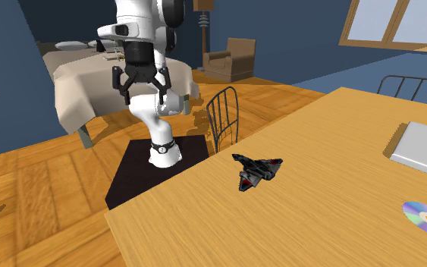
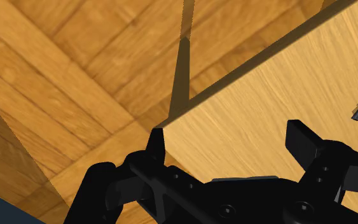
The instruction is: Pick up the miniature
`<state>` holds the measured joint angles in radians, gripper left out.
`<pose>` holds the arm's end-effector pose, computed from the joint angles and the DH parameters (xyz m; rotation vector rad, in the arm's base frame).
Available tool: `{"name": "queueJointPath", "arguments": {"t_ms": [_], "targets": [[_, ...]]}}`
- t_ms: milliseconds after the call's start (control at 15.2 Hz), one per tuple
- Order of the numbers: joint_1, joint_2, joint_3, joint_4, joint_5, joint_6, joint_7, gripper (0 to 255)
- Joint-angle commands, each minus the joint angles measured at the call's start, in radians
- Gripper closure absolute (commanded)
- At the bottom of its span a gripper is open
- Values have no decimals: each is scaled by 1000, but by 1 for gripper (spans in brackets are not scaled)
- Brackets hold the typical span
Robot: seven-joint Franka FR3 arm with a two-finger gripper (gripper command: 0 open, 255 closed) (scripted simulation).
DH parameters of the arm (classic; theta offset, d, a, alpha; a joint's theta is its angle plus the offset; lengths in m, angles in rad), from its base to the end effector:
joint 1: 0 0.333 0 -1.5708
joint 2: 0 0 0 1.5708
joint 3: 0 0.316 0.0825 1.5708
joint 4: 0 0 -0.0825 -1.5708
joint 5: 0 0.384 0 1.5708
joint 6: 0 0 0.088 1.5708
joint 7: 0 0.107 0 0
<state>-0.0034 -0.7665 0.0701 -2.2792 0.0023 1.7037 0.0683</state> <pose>0.3248 0.0302 0.6334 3.0921 -0.0257 0.2979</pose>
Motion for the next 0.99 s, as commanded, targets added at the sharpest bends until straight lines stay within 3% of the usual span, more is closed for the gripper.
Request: {"name": "queueJointPath", "arguments": {"t_ms": [0, 924], "targets": [[0, 0, 0, 0, 0, 0, 0, 0], [99, 121, 283, -121, 105, 230, 233, 0]]}}
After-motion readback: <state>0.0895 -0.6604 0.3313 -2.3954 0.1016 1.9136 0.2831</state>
